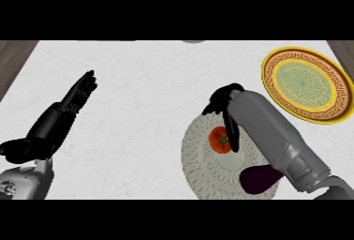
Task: Pick the tomato from the placemat and place it in the plate
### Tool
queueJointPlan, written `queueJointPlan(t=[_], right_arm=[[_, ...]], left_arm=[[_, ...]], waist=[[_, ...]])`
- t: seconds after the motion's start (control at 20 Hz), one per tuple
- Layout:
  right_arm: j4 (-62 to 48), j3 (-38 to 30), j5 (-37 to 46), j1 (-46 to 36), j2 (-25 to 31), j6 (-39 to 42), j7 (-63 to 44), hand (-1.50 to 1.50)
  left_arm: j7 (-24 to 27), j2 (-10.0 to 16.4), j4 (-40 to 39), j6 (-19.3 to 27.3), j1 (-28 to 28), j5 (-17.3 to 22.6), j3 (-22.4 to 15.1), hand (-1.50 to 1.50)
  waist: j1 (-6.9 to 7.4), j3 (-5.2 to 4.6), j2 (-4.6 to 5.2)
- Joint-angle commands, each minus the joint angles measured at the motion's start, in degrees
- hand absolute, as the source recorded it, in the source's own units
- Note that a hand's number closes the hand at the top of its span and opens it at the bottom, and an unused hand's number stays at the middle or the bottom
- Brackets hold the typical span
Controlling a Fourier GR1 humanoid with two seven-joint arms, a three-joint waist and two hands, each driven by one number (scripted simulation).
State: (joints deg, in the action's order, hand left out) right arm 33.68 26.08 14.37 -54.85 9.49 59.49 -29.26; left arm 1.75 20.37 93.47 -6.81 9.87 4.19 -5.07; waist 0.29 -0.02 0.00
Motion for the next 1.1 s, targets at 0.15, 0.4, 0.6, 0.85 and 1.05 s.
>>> queueJointPlan(t=[0.15, 0.4, 0.6, 0.85, 1.05], right_arm=[[1.3, 2.5, 4.7, 5.6, -2.1, 1.0, 1.7, -1.5], [5.1, 1.5, 5.8, 7.3, -2.5, 1.3, -0.1, -1.5], [7.6, 4.8, 7.1, 11.0, -1.5, 3.8, 5.4, 1.5], [11.3, 5.9, 10.5, 10.4, -0.3, 1.1, 11.8, 1.5], [13.2, 5.1, 13.7, 13.2, -0.5, -4.5, 11.9, 1.5]], left_arm=[[2.6, -2.4, -2.7, -0.1, 0.0, -2.5, -0.1, 0.0], [-1.5, -0.5, -0.3, -2.9, 1.7, -0.3, 2.7, 0.0], [0.1, -1.9, 0.3, -1.8, -0.1, -1.5, 1.9, 0.0], [0.0, -1.7, -0.7, -2.8, 1.4, -1.2, 3.2, 0.0], [1.9, -2.6, -0.2, -2.4, -1.1, -3.2, 2.6, 0.0]], waist=[[-0.06, 0.02, 0.1], [-0.12, 0.02, 0.01], [-0.06, 0.02, 0.09], [0.18, 0.03, 0.15], [-0.04, 0.02, 0.01]])
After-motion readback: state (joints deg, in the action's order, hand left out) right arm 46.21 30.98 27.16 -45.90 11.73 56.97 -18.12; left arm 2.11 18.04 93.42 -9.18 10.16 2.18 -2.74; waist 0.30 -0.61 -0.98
